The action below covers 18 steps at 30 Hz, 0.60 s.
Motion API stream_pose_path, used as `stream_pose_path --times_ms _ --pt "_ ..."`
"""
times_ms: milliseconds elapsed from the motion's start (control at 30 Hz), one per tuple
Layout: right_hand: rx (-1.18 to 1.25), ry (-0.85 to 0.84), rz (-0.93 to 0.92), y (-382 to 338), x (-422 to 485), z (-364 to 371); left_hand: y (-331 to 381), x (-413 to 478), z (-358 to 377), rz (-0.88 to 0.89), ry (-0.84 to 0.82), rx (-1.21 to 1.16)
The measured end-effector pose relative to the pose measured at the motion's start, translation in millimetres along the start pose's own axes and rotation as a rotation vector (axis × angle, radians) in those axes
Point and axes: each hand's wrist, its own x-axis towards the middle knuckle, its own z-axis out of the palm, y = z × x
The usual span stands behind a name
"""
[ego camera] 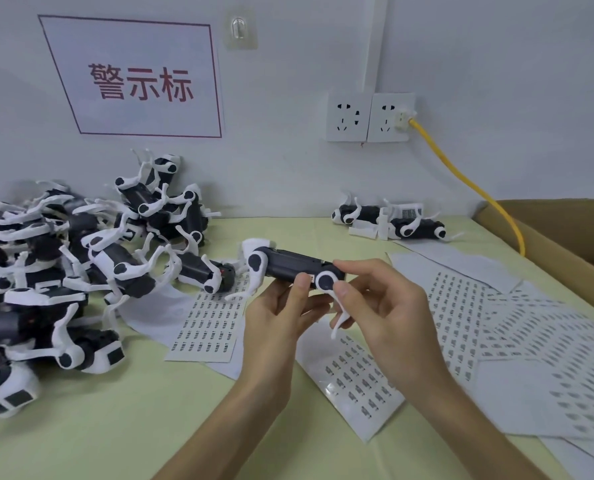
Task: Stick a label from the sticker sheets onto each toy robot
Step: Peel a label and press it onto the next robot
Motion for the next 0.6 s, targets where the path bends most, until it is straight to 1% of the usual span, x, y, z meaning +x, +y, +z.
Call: stream_pose_path --times_ms 100,300,433,600 --pt "0.022 -0.003 0.008 0.1 0.0 -1.0 0.8 -0.9 0.8 -0.013 -0.019 0.0" --pt "0.026 -0.041 0.038 0.0 -1.7 0.6 3.7 2.7 -4.0 -0.001 0.074 0.007" --pt "0.074 -0.037 0.083 2.2 -0.6 1.4 -0.1 3.2 -4.9 -0.043 0.073 0.006" --pt "0.149 -0.028 0.142 4.5 4.1 -0.9 0.0 4.9 -5.4 -0.003 0.07 0.045"
